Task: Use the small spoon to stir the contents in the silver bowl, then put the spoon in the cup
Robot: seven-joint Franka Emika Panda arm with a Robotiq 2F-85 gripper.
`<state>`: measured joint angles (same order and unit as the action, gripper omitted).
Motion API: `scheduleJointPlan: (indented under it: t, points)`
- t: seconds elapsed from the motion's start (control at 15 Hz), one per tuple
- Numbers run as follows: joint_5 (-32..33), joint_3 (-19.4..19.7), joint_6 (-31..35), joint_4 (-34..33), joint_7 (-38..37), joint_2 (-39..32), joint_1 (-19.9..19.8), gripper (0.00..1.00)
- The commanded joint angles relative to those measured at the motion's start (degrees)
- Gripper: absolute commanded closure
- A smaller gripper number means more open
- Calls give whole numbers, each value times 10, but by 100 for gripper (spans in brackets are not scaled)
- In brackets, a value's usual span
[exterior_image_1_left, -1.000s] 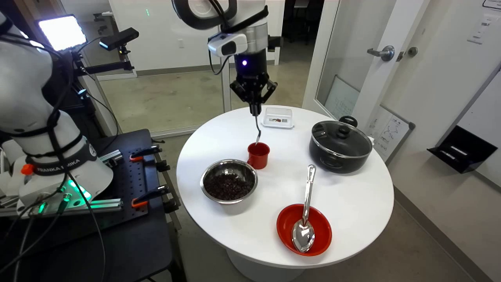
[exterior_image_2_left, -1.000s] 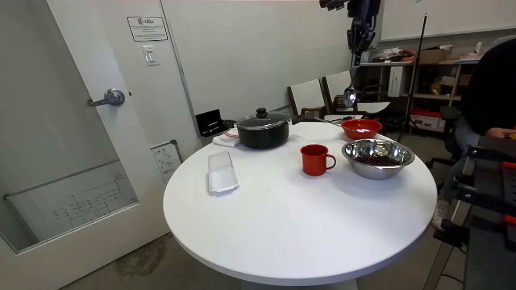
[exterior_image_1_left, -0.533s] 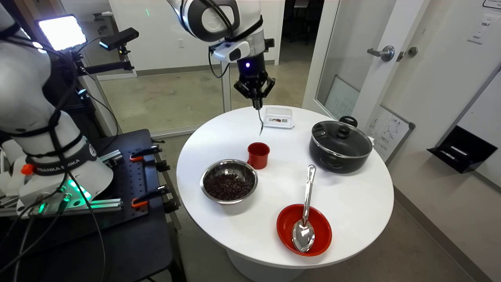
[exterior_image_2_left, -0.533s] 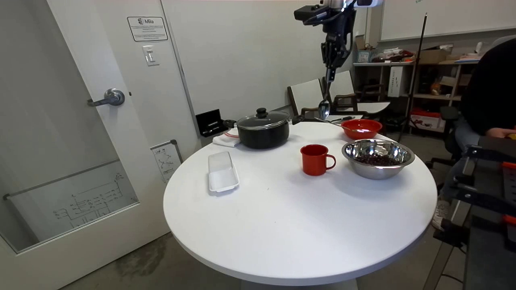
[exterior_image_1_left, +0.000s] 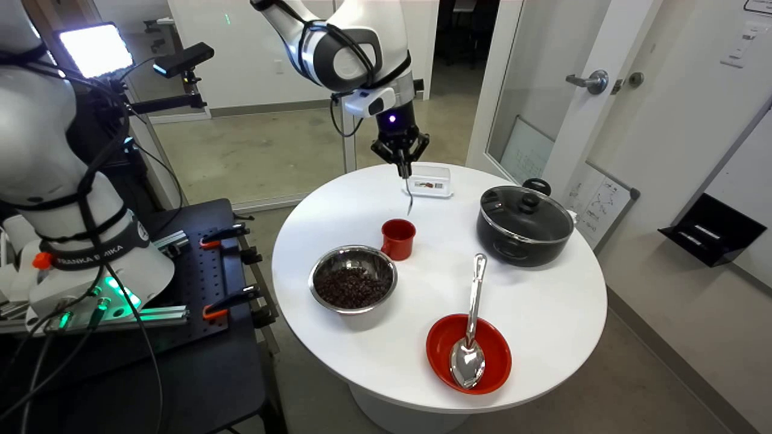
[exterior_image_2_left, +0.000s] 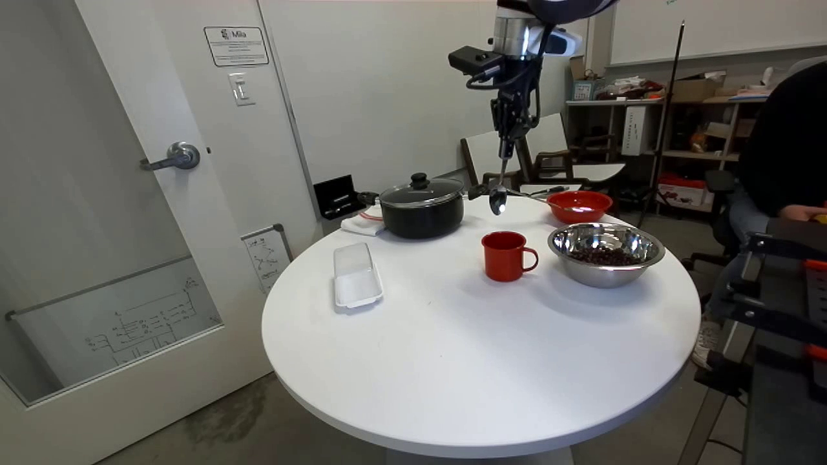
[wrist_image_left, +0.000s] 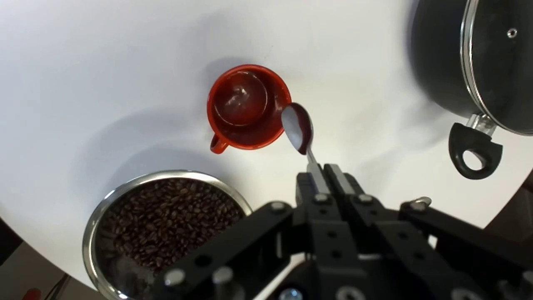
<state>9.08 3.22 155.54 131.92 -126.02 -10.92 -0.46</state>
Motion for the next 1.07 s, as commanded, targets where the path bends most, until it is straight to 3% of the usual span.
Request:
scheduleJointPlan:
  t: [0.0,1.0]
  points:
    - [5,25,14,-43,-6,-58,20,99]
    - [-30,47,-5,-102,12,-168,52,99]
